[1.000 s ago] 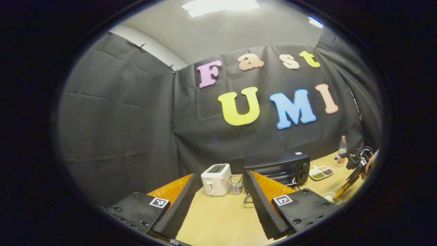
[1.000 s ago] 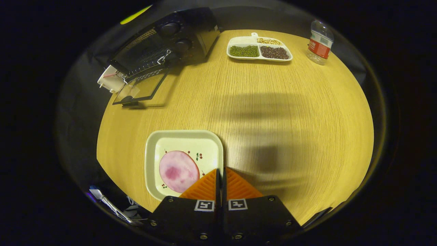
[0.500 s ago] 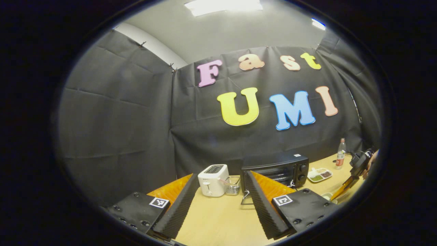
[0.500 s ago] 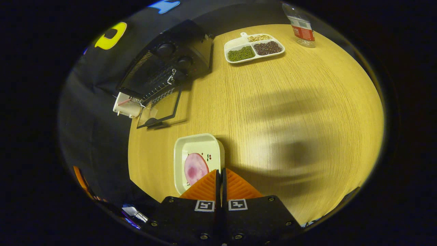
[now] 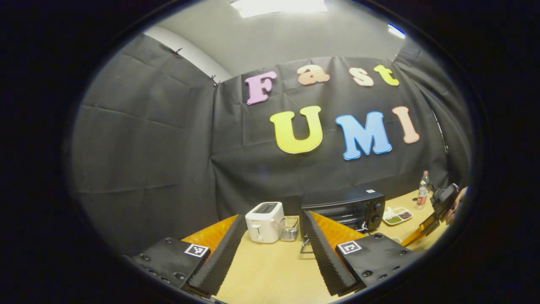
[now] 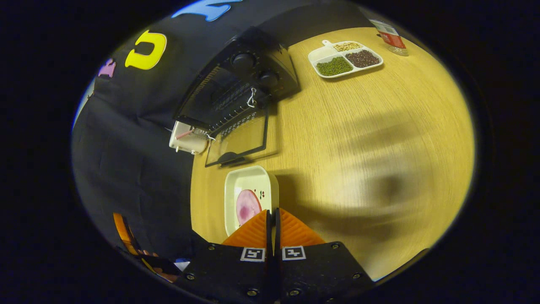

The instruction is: Open the electric oven with the left hand, put the food in, and close the electric oven.

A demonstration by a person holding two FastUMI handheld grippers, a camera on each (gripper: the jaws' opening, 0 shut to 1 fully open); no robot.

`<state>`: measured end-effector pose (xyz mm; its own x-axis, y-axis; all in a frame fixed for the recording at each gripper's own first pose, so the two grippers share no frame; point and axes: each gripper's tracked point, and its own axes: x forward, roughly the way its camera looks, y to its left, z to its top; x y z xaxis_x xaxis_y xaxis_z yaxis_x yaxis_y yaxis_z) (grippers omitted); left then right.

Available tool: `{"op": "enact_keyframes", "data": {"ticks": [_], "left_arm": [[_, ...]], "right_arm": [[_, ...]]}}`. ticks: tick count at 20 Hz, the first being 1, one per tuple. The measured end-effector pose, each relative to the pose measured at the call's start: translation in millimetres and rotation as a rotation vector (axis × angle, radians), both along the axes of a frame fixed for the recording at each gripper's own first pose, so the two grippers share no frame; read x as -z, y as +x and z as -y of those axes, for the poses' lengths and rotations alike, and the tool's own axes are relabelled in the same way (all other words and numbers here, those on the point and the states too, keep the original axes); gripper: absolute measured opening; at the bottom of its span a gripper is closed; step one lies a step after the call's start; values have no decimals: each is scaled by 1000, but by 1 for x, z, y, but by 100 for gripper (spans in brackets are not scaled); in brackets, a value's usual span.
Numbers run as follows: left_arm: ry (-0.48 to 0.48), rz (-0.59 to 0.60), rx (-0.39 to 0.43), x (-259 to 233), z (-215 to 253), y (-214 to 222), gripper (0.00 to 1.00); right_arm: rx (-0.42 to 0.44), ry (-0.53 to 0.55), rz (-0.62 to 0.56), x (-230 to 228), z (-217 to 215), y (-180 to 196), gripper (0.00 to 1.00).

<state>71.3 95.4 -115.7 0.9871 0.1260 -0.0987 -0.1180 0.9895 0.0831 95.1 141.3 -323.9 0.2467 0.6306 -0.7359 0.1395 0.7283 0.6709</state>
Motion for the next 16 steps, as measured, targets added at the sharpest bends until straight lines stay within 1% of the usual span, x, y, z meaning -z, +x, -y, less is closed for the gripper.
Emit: {"op": "enact_keyframes", "data": {"ticks": [4,8,11,16], "left_arm": [[2,-12,-8,7,-10,5,100],[4,-18,-22,12,-24,11,100],[0,-21,-29,15,-33,18,100],[-4,-36,-27,28,-45,40,100]], "right_arm": [[118,50,44,-15,-22,35,1],[222,69,88,-23,-39,72,1],[322,88,118,-28,-51,101,1],[498,142,92,-21,-76,142,1]]}}
